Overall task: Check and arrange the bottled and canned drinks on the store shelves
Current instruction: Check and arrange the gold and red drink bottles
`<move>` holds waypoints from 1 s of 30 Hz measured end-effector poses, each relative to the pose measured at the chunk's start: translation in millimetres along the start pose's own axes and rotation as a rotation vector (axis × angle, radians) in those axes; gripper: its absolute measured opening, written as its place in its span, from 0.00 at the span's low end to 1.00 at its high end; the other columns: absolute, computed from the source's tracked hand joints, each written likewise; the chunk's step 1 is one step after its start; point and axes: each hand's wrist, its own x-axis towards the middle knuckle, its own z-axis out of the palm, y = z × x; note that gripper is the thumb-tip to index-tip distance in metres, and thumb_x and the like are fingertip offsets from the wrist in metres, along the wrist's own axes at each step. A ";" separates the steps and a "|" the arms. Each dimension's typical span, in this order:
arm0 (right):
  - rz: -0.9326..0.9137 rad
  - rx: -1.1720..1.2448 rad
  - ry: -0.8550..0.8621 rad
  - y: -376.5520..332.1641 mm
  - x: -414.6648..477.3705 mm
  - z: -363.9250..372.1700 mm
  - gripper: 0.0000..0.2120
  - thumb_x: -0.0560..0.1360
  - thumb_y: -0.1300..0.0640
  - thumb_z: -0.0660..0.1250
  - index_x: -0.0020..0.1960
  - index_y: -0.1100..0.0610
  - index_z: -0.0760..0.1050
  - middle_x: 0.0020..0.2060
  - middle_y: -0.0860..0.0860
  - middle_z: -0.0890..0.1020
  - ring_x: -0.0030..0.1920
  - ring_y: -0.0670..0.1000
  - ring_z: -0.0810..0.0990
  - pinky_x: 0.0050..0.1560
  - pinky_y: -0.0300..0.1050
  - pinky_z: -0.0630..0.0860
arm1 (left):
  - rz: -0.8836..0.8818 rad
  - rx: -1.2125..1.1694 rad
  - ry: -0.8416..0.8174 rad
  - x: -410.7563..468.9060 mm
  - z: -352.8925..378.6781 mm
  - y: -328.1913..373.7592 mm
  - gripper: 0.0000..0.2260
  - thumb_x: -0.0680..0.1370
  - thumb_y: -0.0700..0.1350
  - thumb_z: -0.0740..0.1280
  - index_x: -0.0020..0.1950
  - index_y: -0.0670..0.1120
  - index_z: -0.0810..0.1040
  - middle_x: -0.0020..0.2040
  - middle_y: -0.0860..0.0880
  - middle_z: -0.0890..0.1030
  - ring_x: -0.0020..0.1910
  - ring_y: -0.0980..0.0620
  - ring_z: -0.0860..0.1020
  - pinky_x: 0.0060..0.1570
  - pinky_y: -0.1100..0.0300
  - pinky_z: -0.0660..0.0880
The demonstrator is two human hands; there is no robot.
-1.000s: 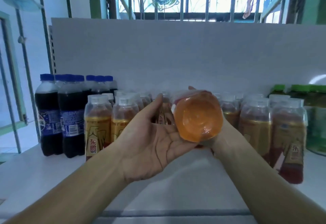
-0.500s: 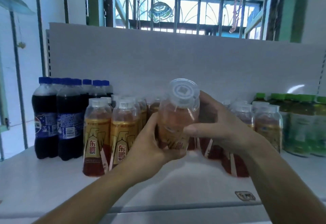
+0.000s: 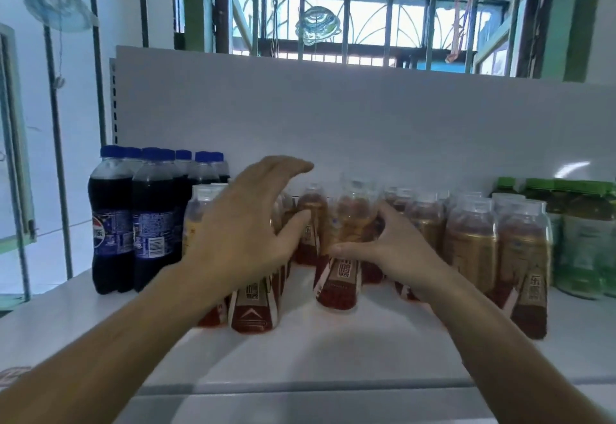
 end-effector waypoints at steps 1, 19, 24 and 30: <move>0.032 -0.005 0.001 5.3 6.6 8.6 0.28 0.62 0.54 0.85 0.58 0.47 0.77 0.49 0.45 0.86 0.49 0.44 0.85 0.50 0.43 0.82 | 0.012 0.073 0.025 2.6 1.4 -10.0 0.26 0.77 0.53 0.70 0.73 0.55 0.68 0.72 0.56 0.70 0.68 0.59 0.68 0.68 0.59 0.61; 0.285 -0.126 0.018 42.8 71.0 73.6 0.35 0.68 0.58 0.81 0.68 0.53 0.66 0.56 0.51 0.81 0.57 0.54 0.81 0.61 0.55 0.79 | 0.089 0.193 0.126 -0.5 48.3 -59.1 0.14 0.76 0.51 0.60 0.51 0.46 0.81 0.56 0.47 0.79 0.57 0.49 0.74 0.51 0.58 0.69; 0.316 -0.139 0.074 62.4 106.0 91.3 0.36 0.64 0.57 0.82 0.67 0.56 0.68 0.56 0.54 0.81 0.57 0.57 0.82 0.60 0.57 0.80 | 0.102 0.191 0.142 -0.8 48.9 -59.9 0.13 0.76 0.50 0.60 0.49 0.44 0.82 0.55 0.46 0.79 0.56 0.47 0.75 0.49 0.54 0.74; 0.317 -0.158 0.075 54.3 97.2 92.7 0.34 0.69 0.57 0.80 0.68 0.56 0.66 0.58 0.53 0.77 0.59 0.56 0.79 0.62 0.56 0.79 | 0.108 0.201 0.131 -0.2 48.0 -56.7 0.14 0.76 0.50 0.59 0.49 0.44 0.81 0.56 0.45 0.79 0.57 0.46 0.75 0.48 0.53 0.74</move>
